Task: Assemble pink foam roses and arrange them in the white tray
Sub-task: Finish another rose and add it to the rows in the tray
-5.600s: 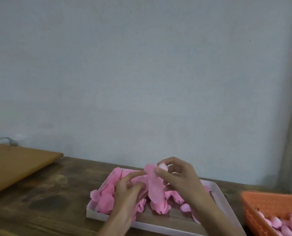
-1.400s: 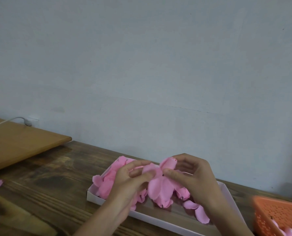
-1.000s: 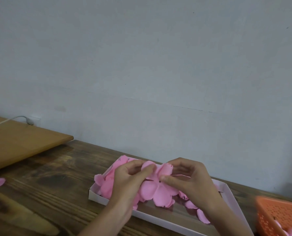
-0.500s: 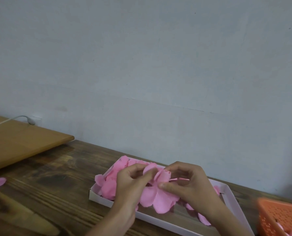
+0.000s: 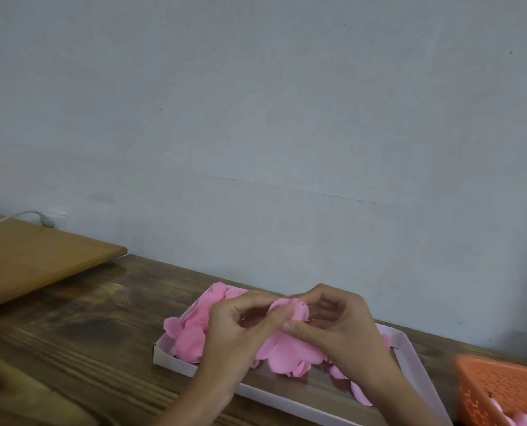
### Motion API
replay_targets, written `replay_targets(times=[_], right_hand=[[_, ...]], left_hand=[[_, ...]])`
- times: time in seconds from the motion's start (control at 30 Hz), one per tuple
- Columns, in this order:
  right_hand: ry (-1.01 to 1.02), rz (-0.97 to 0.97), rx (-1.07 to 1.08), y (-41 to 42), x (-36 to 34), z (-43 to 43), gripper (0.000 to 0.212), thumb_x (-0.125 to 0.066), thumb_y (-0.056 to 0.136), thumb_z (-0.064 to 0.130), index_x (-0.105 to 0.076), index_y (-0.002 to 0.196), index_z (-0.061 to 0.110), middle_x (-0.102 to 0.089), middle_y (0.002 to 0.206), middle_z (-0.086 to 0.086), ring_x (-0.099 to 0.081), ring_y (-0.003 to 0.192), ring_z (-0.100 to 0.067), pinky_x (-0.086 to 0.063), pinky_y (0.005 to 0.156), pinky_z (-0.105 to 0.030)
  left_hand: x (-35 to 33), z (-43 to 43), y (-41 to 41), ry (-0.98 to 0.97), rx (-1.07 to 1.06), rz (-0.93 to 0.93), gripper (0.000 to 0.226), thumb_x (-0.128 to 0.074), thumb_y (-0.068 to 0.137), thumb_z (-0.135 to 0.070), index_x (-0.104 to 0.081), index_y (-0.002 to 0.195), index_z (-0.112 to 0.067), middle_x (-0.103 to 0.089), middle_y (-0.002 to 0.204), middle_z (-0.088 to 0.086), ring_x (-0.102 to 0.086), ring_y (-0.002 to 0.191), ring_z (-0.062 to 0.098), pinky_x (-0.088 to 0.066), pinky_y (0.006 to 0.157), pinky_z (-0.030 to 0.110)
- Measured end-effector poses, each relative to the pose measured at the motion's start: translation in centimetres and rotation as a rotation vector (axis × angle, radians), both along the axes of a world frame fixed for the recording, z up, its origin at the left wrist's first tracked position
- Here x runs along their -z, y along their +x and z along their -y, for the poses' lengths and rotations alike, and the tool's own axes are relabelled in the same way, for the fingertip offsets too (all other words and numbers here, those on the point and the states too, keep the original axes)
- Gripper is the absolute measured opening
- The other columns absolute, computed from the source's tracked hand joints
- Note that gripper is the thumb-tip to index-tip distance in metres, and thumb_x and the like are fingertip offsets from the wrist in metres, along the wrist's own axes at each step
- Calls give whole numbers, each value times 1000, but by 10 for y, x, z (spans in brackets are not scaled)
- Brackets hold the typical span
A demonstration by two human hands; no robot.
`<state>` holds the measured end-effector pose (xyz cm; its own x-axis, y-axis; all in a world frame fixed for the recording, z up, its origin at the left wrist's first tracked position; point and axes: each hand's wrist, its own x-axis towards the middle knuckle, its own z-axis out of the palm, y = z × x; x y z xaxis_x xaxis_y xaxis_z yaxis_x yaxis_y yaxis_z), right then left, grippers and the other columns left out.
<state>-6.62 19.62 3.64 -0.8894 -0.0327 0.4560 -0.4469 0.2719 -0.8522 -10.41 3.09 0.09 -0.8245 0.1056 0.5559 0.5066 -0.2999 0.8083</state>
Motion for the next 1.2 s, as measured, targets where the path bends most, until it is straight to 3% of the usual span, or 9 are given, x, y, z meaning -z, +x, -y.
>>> replay_targets(times=[0.17, 0.4, 0.5, 0.6, 0.7, 0.77, 0.93, 1.1, 1.2], right_hand=[[-15, -34, 22, 2, -2, 2, 23, -88, 77, 12, -72, 89, 1, -80, 91, -8, -79, 88, -25, -64, 76, -36], [-108, -42, 72, 5, -6, 2, 20, -91, 72, 13, -73, 77, 9, -79, 79, -12, -76, 65, -20, -51, 48, -18], [-166, -17, 59, 5, -9, -1, 24, -92, 64, 21, -72, 75, 12, -78, 81, -17, -77, 71, -30, -54, 51, -25], [-219, -5, 52, 6, -10, -2, 24, -90, 64, 21, -71, 77, 11, -77, 85, -20, -77, 78, -37, -61, 60, -38], [-322, 21, 17, 8, -13, -5, 21, -87, 69, 10, -69, 79, 4, -75, 90, -26, -73, 67, -33, -54, 46, -24], [-365, 43, 2, 9, -14, -6, 20, -85, 72, 5, -67, 80, 1, -73, 92, -30, -68, 56, -25, -47, 39, -16], [-295, 46, -26, 8, -12, -8, 20, -86, 73, 4, -67, 81, 2, -75, 93, -27, -72, 67, -34, -49, 42, -19], [-224, 58, -51, 8, -11, -5, 24, -89, 69, 10, -67, 79, 6, -76, 89, -23, -73, 63, -29, -47, 40, -17], [-133, 12, -34, 9, -13, -1, 25, -91, 66, 14, -69, 77, 10, -78, 87, -16, -78, 74, -30, -57, 52, -25]], left_hand=[[-5, 1, 4, -7, -2, -45, 22, -86, 73, -40, -86, 93, -32, -82, 95, 2, -79, 93, 19, -62, 77, 25], [-4, 2, 4, 11, 48, -9, 30, -89, 76, -30, -85, 104, -21, -81, 104, 5, -77, 102, 22, -61, 83, 26], [-2, 4, 0, 34, 78, 51, 32, -87, 76, -19, -84, 108, -16, -81, 106, 7, -77, 105, 22, -60, 83, 23], [0, 5, -4, -6, 63, 96, 36, -85, 75, -23, -82, 111, -23, -80, 112, 1, -75, 108, 15, -59, 85, 20], [4, 6, -9, -62, 92, 207, 40, -88, 73, -31, -80, 112, -25, -80, 113, -1, -75, 108, 16, -62, 85, 27], [7, 5, -12, -53, 144, 275, 39, -88, 72, -27, -81, 108, -15, -80, 109, 9, -76, 107, 26, -62, 91, 37], [9, 0, -14, 179, 163, 398, 40, -84, 70, -14, -77, 101, 9, -76, 105, 29, -75, 104, 41, -63, 90, 41], [4, -1, -10, 168, 73, 339, 40, -83, 69, -24, -80, 98, 3, -77, 103, 25, -74, 102, 41, -61, 92, 51], [4, -3, -7, 128, 41, 312, 41, -86, 67, -34, -82, 96, -6, -77, 100, 21, -75, 98, 39, -62, 75, 46]])
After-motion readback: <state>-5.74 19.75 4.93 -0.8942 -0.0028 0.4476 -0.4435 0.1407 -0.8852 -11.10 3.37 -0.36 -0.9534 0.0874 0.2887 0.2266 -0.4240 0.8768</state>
